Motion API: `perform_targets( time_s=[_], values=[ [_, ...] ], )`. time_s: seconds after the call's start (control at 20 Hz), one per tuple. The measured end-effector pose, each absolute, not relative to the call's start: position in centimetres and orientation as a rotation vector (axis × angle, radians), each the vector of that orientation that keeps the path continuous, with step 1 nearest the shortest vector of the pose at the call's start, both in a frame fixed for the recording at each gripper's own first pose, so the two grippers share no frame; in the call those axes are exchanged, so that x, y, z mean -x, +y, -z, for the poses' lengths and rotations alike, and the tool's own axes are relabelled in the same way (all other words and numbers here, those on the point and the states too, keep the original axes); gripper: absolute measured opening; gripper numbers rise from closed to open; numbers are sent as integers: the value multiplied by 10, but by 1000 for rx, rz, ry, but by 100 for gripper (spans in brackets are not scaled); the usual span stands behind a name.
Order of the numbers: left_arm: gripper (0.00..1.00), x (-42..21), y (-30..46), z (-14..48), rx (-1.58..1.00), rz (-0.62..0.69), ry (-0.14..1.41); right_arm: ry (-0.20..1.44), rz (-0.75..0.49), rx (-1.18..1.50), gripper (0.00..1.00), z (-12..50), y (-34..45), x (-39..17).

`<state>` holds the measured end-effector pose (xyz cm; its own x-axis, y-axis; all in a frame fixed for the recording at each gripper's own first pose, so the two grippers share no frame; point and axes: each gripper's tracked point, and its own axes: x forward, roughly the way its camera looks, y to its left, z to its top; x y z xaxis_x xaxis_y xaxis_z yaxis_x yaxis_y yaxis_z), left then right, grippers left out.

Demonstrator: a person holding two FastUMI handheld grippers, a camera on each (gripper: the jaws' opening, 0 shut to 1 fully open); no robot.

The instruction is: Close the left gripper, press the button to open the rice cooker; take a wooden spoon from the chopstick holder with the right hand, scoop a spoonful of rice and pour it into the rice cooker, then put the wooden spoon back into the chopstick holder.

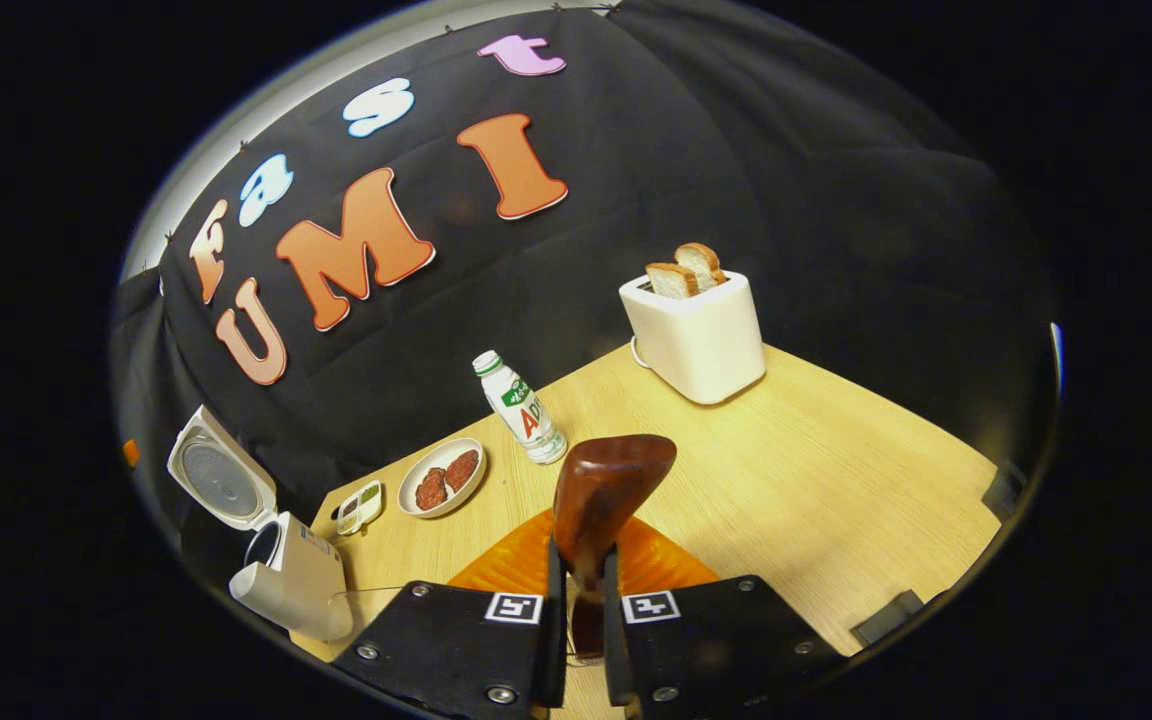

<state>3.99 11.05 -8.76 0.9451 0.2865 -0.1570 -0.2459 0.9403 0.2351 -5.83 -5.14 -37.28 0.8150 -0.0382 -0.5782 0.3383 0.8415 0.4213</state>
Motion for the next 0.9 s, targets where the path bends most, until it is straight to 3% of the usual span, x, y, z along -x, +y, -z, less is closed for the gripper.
perform_targets(
  time_s=[0.25,0.3,0.35,0.4,0.5,0.65,0.75,0.9],
  values=[
    [99,-58,118,92,-150,-268,205,670,222,-539,20,398,-49,67],
    [100,-62,120,91,-141,-267,203,653,224,-550,15,393,-50,67],
    [100,-67,123,89,-138,-270,200,633,232,-557,22,389,-52,65],
    [100,-72,125,86,-131,-269,195,621,243,-562,23,386,-58,64],
    [100,-88,135,80,-102,-277,186,626,253,-569,34,381,-63,68],
    [100,-120,152,63,-57,-281,171,614,289,-526,66,365,-80,72],
    [100,-146,164,60,-33,-282,181,596,312,-467,77,346,-94,78],
    [100,-177,186,64,-21,-315,206,540,328,-399,83,304,-104,85]
  ],
)
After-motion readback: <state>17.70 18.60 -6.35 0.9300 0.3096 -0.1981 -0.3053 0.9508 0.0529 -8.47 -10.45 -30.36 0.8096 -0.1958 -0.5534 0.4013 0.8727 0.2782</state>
